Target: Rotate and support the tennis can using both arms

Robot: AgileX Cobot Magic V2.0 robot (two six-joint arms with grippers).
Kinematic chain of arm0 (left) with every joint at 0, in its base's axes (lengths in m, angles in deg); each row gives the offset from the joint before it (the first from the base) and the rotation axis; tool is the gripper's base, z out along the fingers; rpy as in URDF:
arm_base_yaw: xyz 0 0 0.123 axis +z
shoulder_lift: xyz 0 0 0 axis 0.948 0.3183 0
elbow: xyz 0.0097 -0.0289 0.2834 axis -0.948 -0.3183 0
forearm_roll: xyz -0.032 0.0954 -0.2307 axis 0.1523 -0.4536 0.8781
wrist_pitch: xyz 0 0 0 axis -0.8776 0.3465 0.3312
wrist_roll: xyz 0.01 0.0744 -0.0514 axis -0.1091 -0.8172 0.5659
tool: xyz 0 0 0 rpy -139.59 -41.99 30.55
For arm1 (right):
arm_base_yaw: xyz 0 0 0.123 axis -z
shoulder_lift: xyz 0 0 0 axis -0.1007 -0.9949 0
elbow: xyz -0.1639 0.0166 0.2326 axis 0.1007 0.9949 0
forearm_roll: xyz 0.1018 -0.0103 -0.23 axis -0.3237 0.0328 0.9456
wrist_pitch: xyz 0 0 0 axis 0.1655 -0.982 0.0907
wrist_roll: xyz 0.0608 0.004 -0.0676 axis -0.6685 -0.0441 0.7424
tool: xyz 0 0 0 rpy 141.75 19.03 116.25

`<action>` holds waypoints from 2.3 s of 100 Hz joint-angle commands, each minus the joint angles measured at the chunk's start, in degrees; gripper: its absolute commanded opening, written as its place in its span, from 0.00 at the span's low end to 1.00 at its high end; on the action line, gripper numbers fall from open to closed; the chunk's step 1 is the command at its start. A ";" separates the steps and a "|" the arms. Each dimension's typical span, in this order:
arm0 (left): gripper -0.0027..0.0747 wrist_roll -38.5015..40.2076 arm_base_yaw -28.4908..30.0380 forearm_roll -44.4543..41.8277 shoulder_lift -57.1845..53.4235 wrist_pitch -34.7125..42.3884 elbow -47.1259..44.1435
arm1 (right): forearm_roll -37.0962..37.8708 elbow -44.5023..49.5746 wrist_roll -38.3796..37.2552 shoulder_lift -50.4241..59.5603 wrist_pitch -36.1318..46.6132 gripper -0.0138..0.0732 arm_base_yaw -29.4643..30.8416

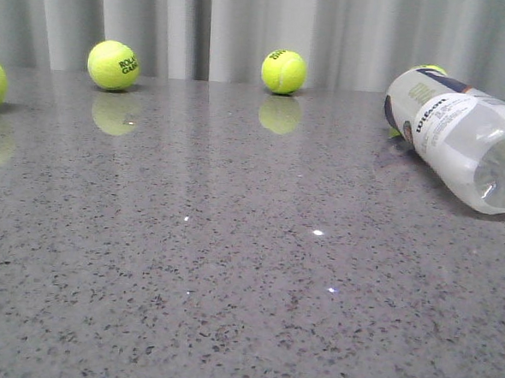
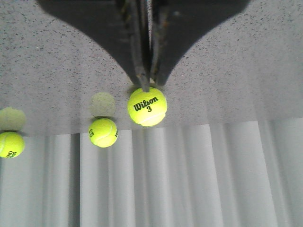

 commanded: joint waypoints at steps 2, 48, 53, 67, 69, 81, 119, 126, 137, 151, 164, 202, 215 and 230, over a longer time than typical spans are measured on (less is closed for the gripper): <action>0.01 0.45 0.17 0.03 -2.25 4.84 -2.72 | 0.67 -1.17 0.03 1.24 7.03 0.08 0.06; 0.01 0.45 0.17 0.03 -2.25 4.84 -2.72 | -0.40 -23.89 0.03 -4.20 -19.55 0.08 0.06; 0.01 0.45 0.17 0.03 -2.25 4.84 -2.72 | -0.60 -28.46 0.03 -6.92 -25.20 0.08 0.06; 0.01 0.45 0.17 0.03 -2.25 4.84 -2.72 | -0.60 -40.72 0.10 -16.42 -39.76 0.08 0.06; 0.01 0.45 0.17 0.03 -2.25 4.84 -2.72 | -0.60 -42.35 0.10 -17.89 -41.46 0.08 0.06; 0.01 0.45 0.17 0.03 -2.25 4.84 -2.72 | -0.89 -49.46 0.10 -25.56 -48.11 0.08 0.06; 0.01 0.45 0.17 0.03 -2.25 4.84 -2.72 | -2.60 -52.46 1.50 -35.87 -51.09 0.41 0.06; 0.01 0.45 0.17 0.03 -2.25 4.84 -2.72 | -3.14 -52.34 1.50 -35.86 -51.18 0.63 0.06; 0.01 0.45 0.17 0.03 -2.25 4.84 -2.72 | -4.88 -52.27 1.50 -35.86 -51.42 0.93 0.06; 0.01 0.45 0.17 0.03 -2.25 4.84 -2.72 | -7.24 -52.27 3.75 -35.98 -51.00 0.89 0.06; 0.01 0.45 0.17 0.03 -2.25 4.84 -2.72 | -14.26 -53.22 10.40 -39.31 -49.63 0.89 0.06; 0.01 0.45 0.17 0.03 -2.25 4.84 -2.72 | -23.15 -61.18 19.49 -61.28 -44.90 0.89 -1.34; 0.01 0.45 0.17 0.03 -2.25 4.84 -2.72 | -23.10 -64.90 19.76 -69.33 -42.69 0.89 -3.91; 0.01 0.45 0.17 0.03 -2.25 4.84 -2.72 | -23.10 -68.81 21.23 -76.65 -40.51 0.89 -5.74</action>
